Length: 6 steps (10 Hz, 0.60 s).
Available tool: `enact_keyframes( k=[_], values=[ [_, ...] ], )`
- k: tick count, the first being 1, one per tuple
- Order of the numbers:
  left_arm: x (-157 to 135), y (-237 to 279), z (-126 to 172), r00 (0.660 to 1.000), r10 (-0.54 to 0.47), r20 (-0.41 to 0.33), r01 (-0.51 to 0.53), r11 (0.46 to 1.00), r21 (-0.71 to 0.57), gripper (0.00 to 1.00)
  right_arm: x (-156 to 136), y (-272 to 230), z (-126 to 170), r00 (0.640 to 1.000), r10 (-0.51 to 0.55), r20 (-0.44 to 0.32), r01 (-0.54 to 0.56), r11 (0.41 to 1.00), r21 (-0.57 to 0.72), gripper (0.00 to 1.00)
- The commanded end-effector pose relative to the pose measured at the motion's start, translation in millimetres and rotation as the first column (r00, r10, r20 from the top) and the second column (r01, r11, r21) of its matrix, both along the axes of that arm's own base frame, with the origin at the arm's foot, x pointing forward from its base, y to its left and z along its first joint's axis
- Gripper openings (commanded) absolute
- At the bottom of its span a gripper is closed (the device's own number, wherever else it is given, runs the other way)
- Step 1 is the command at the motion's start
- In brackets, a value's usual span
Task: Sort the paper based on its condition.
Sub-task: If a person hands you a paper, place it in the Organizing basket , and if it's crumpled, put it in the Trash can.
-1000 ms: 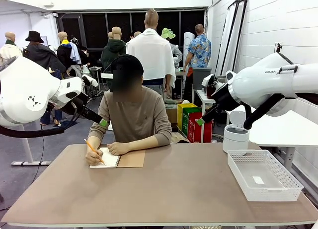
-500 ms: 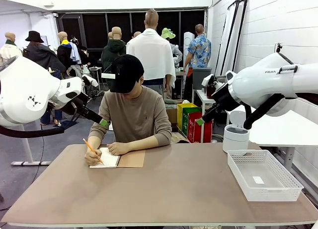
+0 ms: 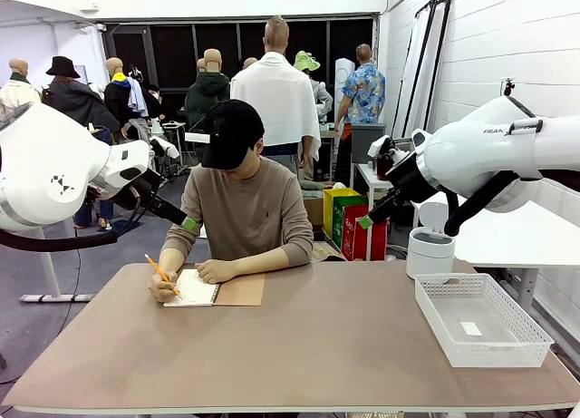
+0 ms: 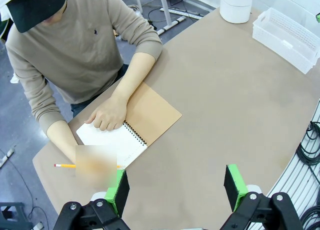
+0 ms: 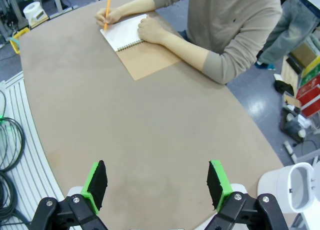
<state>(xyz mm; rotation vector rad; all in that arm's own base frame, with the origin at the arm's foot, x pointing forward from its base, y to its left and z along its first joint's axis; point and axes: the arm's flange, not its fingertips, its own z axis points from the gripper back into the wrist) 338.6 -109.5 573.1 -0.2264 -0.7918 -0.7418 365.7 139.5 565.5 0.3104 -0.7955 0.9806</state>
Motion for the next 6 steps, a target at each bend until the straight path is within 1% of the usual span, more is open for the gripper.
enact_keyframes(
  k=[1, 6],
  values=[
    [-0.4, 0.2, -0.2, 1.000, -0.005, -0.004, 0.005, 1.000, -0.004, 1.00, 0.4, -0.6, -1.2, 1.000, 0.008, -0.008, -0.008, 1.000, 0.014, 1.00],
    [-0.4, 0.2, -0.2, 1.000, -0.005, -0.004, 0.005, 1.000, -0.004, 1.00, 0.4, -0.6, -1.2, 1.000, 0.008, -0.008, -0.008, 1.000, 0.014, 1.00]
  ],
)
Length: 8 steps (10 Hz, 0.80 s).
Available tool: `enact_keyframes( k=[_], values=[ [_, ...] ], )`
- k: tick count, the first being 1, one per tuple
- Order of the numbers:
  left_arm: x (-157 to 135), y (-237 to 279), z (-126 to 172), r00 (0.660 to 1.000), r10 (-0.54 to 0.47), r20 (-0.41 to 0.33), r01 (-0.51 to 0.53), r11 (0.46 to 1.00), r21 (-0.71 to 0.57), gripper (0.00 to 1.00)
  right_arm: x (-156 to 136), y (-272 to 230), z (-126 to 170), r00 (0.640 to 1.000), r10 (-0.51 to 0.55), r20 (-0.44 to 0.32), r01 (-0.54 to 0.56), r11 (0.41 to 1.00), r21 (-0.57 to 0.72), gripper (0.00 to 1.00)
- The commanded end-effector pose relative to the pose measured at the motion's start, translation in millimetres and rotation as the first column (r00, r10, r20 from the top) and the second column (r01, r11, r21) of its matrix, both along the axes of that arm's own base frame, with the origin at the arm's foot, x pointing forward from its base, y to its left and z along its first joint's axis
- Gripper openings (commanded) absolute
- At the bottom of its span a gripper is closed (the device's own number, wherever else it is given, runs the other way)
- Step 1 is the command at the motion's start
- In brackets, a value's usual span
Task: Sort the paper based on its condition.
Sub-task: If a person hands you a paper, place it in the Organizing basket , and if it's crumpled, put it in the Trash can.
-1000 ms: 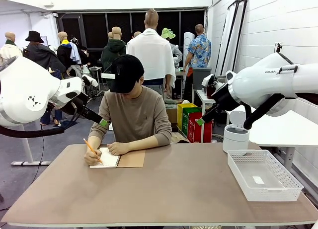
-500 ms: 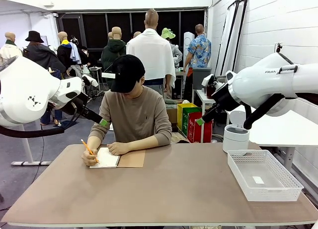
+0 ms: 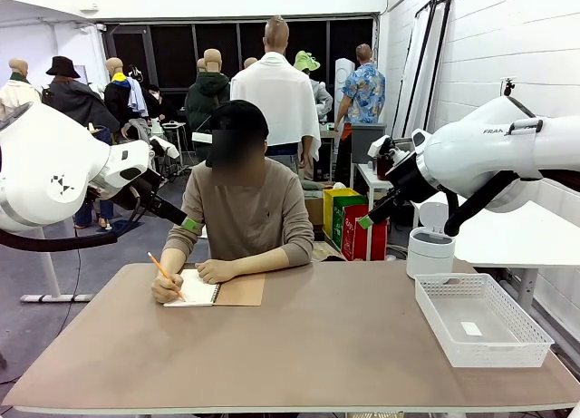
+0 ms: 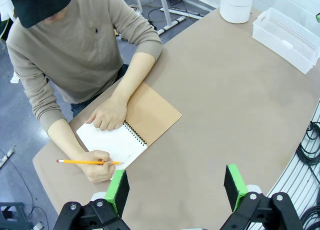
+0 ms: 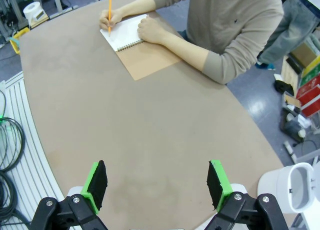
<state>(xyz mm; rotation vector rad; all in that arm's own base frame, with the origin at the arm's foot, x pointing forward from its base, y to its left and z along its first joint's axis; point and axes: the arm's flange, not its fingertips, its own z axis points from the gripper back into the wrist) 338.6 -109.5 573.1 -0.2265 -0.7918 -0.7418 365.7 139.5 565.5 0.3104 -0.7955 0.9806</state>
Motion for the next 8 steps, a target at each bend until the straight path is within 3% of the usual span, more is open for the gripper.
enact_keyframes(
  k=[1, 8],
  values=[
    [-0.4, 0.2, -0.2, 1.000, -0.005, -0.004, 0.005, 1.000, -0.004, 1.00, 0.4, -0.6, -1.2, 1.000, 0.008, -0.008, -0.008, 1.000, 0.014, 1.00],
    [-0.4, 0.2, -0.2, 1.000, -0.005, -0.004, 0.005, 1.000, -0.004, 1.00, 0.4, -0.6, -1.2, 1.000, 0.008, -0.008, -0.008, 1.000, 0.014, 1.00]
  ],
)
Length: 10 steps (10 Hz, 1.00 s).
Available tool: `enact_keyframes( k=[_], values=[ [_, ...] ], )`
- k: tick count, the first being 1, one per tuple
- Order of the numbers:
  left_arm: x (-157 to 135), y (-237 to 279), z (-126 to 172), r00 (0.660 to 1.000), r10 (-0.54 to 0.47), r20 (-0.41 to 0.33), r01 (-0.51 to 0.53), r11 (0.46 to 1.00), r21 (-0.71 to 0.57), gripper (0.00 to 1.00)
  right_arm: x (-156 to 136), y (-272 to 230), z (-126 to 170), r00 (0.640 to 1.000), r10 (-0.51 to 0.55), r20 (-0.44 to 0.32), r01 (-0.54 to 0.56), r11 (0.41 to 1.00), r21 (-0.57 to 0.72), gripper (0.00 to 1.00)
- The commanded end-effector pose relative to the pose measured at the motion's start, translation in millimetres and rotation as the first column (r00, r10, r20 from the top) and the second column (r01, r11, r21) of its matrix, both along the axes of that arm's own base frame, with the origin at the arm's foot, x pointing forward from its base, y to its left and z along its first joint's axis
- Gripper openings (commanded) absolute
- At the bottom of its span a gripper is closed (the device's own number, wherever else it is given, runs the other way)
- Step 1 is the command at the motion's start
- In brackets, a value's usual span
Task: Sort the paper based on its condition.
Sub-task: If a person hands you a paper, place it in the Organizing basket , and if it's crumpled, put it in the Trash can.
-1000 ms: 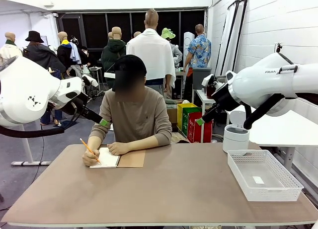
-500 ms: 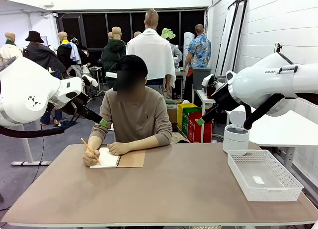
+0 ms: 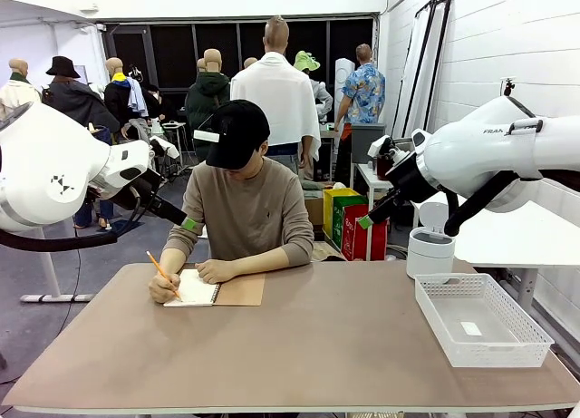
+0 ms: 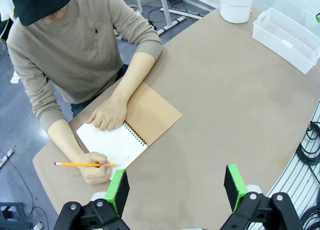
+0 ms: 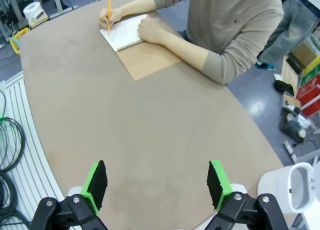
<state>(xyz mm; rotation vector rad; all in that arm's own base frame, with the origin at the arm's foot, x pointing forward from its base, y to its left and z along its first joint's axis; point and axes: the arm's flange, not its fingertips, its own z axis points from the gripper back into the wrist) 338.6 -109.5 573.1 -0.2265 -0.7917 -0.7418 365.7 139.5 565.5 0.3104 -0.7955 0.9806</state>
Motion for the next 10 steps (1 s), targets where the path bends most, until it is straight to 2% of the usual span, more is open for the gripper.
enact_keyframes(
  k=[1, 10],
  values=[
    [-0.4, 0.2, -0.2, 1.000, -0.005, -0.004, 0.005, 1.000, -0.004, 1.00, 0.4, -0.6, -1.2, 1.000, 0.008, -0.008, -0.008, 1.000, 0.014, 1.00],
    [-0.4, 0.2, -0.2, 1.000, -0.005, -0.004, 0.005, 1.000, -0.004, 1.00, 0.4, -0.6, -1.2, 1.000, 0.008, -0.008, -0.008, 1.000, 0.014, 1.00]
  ],
)
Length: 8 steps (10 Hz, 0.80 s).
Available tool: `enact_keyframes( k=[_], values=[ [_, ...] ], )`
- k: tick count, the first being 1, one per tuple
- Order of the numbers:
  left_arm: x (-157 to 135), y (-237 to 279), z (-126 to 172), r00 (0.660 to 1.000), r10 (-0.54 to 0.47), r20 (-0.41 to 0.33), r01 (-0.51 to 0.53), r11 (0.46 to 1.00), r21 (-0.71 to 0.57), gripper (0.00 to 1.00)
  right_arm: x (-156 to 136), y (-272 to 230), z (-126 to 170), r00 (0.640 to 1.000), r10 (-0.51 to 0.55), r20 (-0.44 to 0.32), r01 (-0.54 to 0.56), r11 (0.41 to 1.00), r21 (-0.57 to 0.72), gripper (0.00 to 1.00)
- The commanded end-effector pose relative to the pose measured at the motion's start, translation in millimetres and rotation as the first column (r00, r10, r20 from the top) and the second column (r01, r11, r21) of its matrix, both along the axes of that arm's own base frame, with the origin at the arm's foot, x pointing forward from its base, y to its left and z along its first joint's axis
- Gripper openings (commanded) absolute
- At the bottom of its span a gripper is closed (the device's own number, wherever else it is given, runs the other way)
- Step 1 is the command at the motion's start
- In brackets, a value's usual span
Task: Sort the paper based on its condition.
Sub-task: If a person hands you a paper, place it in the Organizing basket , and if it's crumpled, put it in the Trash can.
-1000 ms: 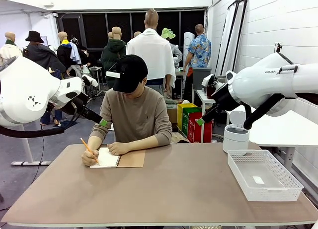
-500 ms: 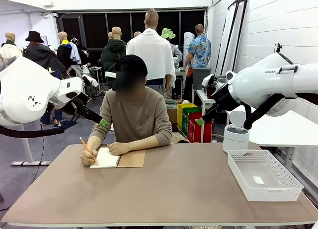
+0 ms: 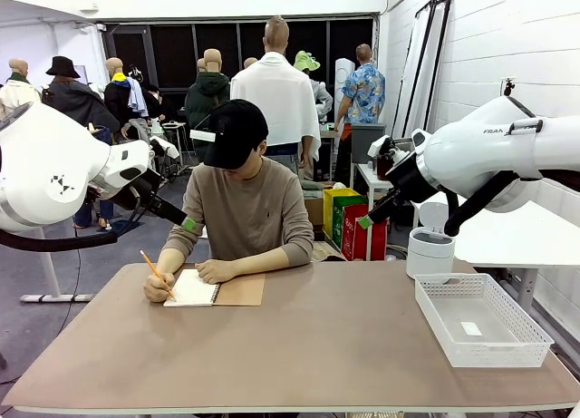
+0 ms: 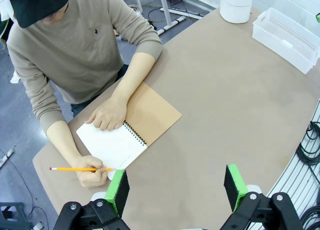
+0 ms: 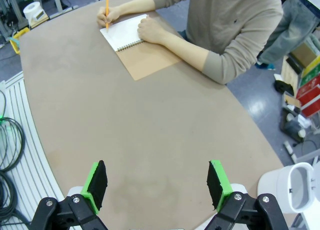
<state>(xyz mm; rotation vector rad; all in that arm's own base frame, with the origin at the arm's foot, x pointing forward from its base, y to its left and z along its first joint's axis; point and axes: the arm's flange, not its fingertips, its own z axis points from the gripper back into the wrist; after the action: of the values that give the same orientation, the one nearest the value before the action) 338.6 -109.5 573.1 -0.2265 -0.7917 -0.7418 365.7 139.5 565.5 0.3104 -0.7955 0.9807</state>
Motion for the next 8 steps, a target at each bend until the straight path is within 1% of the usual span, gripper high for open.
enact_keyframes(
  k=[1, 8],
  values=[
    [-0.4, 0.2, -0.2, 1.000, -0.005, -0.004, 0.005, 1.000, -0.004, 1.00, 0.4, -0.6, -1.2, 1.000, 0.008, -0.008, -0.008, 1.000, 0.014, 1.00],
    [-0.4, 0.2, -0.2, 1.000, -0.005, -0.004, 0.005, 1.000, -0.004, 1.00, 0.4, -0.6, -1.2, 1.000, 0.008, -0.008, -0.008, 1.000, 0.014, 1.00]
  ],
)
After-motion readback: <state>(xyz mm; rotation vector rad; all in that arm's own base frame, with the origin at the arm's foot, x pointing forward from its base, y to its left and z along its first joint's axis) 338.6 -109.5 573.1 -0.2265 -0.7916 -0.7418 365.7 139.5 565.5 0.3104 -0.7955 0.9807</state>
